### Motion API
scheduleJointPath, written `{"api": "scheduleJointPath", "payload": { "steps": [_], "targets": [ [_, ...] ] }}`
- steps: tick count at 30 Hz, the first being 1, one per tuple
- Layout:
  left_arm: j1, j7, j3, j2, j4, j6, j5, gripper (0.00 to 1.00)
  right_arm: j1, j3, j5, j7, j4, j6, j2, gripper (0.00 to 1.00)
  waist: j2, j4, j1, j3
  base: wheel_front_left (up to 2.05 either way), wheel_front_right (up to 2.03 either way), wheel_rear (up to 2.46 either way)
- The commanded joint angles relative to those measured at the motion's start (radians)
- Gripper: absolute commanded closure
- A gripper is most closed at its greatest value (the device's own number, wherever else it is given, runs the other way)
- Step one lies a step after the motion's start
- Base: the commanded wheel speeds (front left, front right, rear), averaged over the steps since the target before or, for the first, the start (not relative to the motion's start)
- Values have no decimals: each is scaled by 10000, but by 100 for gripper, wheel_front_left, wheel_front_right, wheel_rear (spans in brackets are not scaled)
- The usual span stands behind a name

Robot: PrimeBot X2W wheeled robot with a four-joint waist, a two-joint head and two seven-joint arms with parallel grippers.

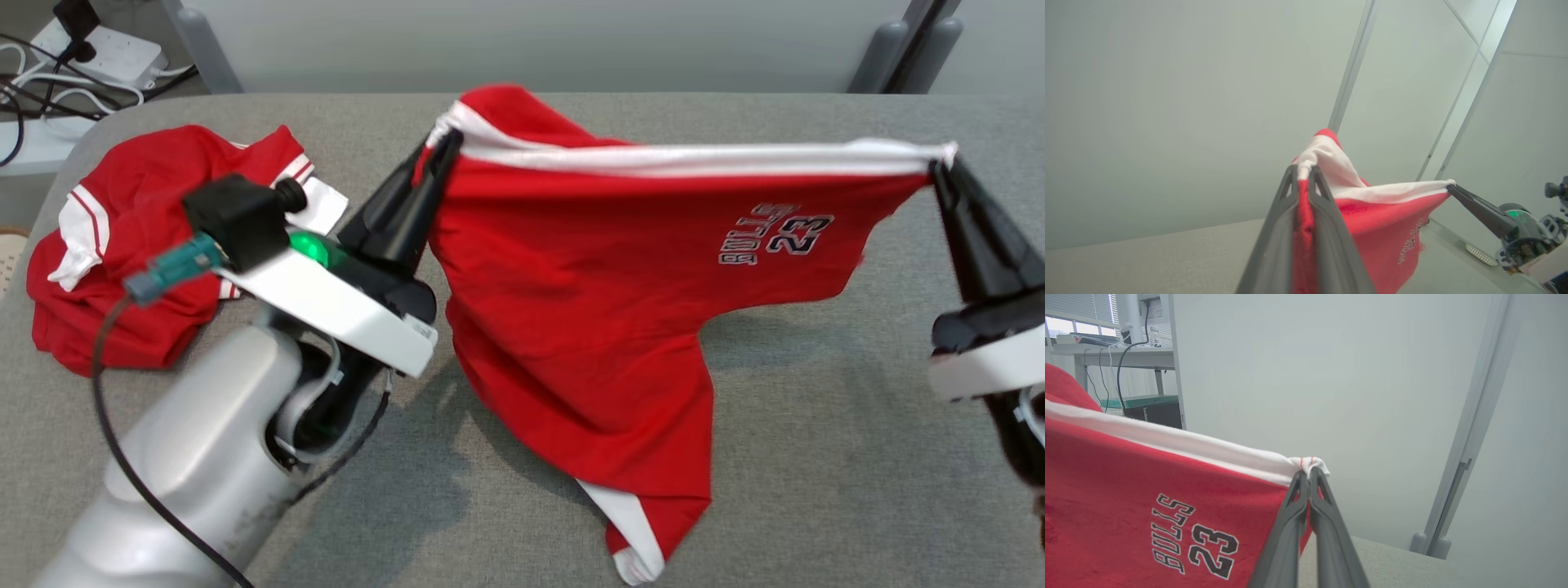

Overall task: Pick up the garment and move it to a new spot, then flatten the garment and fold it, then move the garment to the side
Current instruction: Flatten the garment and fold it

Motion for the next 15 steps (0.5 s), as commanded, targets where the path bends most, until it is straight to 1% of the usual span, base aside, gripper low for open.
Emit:
{"api": "scheduleJointPath", "payload": {
  "steps": [1,4,6,8,10,15],
  "targets": [
    [-715,157,681,397,-439,-175,-431,100,-310,-33,-172,173,-434,31,-347,100,0,-99,0,-147,0,0,0],
    [-1075,723,1218,551,-868,-416,-1416,100,-741,-280,-332,406,-931,31,-569,100,0,-172,0,-311,0,0,0],
    [-1252,1113,1502,641,-1113,-475,-2021,100,-998,-496,-432,498,-1272,31,-681,100,0,-205,0,-436,0,0,0],
    [-1408,1464,1643,833,-1184,-427,-2287,100,-1150,-571,-427,694,-1492,31,-797,100,0,-227,0,-571,0,0,0],
    [-1542,1627,1731,996,-1122,-375,-2333,100,-1274,-576,-506,848,-1621,31,-958,100,0,-258,0,-708,0,0,0],
    [-1663,1789,1947,930,-1499,-414,-2800,100,-1418,-769,-543,922,-2152,31,-1069,100,0,-313,0,-912,0,0,0]
  ]
}}
